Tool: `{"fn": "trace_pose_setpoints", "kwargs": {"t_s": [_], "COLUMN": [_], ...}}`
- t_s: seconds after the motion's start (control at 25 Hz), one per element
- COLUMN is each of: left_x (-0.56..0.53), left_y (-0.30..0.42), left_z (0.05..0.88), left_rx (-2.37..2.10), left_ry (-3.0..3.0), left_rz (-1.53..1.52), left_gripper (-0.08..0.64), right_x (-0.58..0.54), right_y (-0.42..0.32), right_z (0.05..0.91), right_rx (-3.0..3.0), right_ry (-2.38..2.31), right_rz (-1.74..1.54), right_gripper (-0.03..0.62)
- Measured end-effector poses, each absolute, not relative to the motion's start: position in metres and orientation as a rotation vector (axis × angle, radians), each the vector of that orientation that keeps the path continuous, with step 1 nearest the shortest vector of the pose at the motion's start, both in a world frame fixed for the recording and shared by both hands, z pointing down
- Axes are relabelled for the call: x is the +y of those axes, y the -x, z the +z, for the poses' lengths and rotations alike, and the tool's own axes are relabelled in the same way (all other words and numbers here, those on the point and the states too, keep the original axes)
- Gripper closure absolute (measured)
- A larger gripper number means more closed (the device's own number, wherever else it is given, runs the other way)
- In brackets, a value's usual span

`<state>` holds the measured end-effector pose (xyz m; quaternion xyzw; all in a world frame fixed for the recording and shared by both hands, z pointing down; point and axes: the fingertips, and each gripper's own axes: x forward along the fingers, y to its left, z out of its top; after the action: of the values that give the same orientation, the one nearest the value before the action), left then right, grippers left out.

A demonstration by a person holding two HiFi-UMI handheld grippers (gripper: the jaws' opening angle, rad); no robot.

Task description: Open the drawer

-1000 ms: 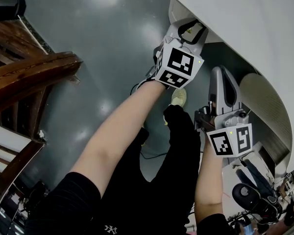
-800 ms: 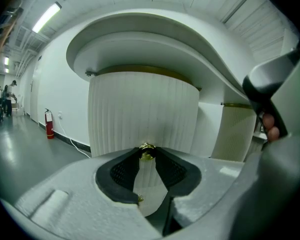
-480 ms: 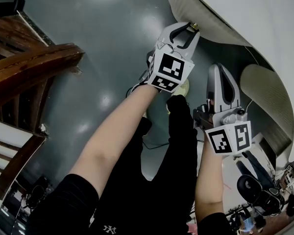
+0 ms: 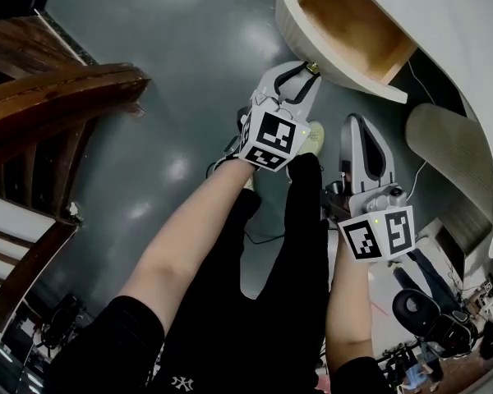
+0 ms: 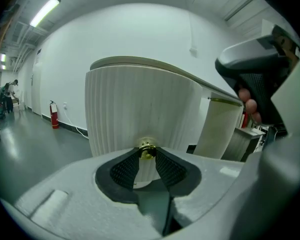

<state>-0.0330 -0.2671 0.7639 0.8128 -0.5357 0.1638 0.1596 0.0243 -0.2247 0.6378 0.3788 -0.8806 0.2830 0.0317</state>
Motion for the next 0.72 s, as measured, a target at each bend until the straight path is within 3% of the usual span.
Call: {"fn": "trace_pose_setpoints", "kwargs": {"t_s": [0.72], "left_x": [-0.193], "left_y": [0.064], "left_z": [0.758], "left_rx": [-1.503], "left_ry": [-2.278], "left_rz": [0.489], "left_gripper": [0.451], "right_x": [-0.149], "right_y": [-0.005], "right_z": [0.607], "right_rx": [-2.698], "right_ry": [-1.179], "right_rz": [0.841], "right_gripper": [0.577]}}
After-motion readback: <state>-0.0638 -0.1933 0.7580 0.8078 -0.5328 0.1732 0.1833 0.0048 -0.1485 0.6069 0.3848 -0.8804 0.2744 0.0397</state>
